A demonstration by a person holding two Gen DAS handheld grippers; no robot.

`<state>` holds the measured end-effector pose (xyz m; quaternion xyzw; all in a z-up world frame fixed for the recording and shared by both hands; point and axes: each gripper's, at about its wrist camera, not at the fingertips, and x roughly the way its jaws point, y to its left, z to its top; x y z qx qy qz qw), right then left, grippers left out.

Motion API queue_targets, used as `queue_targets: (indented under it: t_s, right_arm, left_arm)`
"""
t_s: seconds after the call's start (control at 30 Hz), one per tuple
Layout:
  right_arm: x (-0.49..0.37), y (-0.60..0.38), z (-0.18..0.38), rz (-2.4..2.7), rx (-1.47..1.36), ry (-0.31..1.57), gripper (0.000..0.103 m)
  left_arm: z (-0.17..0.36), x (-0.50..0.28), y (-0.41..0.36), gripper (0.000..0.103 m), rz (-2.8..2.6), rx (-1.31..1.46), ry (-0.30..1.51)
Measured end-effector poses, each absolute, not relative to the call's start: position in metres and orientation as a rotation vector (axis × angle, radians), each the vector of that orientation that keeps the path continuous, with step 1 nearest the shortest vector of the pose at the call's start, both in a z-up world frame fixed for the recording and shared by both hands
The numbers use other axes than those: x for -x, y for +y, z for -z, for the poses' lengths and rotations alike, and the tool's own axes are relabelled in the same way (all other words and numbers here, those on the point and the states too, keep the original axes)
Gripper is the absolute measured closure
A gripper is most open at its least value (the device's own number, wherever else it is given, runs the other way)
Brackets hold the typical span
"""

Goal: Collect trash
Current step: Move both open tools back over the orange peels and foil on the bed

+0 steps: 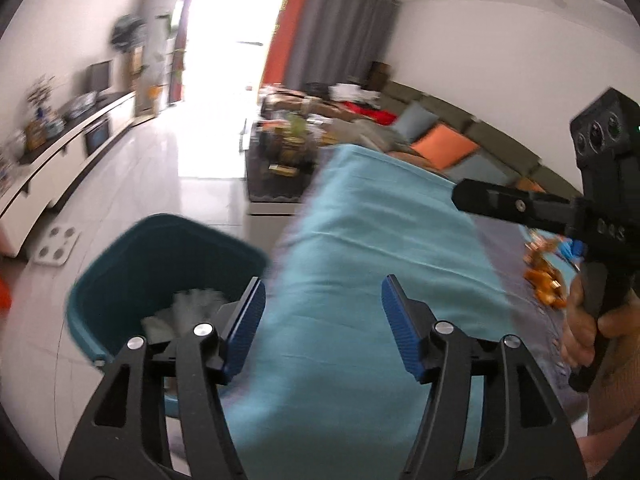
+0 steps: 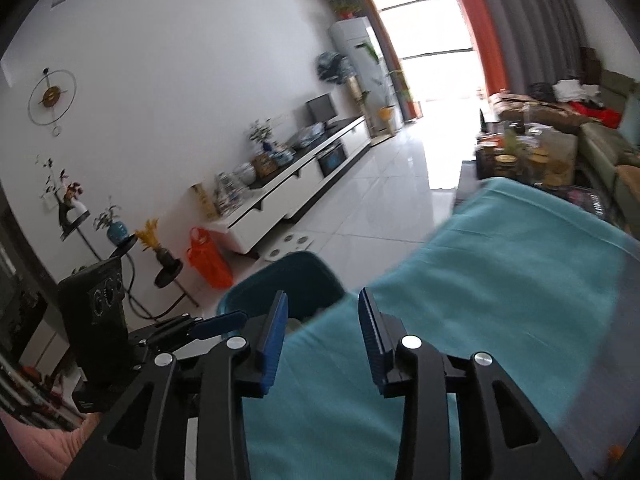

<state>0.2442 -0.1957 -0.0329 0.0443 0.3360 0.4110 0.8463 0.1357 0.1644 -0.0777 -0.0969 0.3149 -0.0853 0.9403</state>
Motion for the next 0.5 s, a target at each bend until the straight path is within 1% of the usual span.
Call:
queue_targets:
  t_s: [0.13, 0.5]
  right_arm:
    - [-0.236, -0.252, 0.033, -0.769, -0.134, 0.691, 0.066]
    - [-0.215, -0.377, 0.041, -0.494, -0.215, 0.657, 0.064]
  left_arm:
    - [0.075, -0.136, 0.110, 0.042, 0.300, 0.150, 0.651]
    - [0.083, -0.142, -0.022, 0.042, 0.559, 0.034, 0.703]
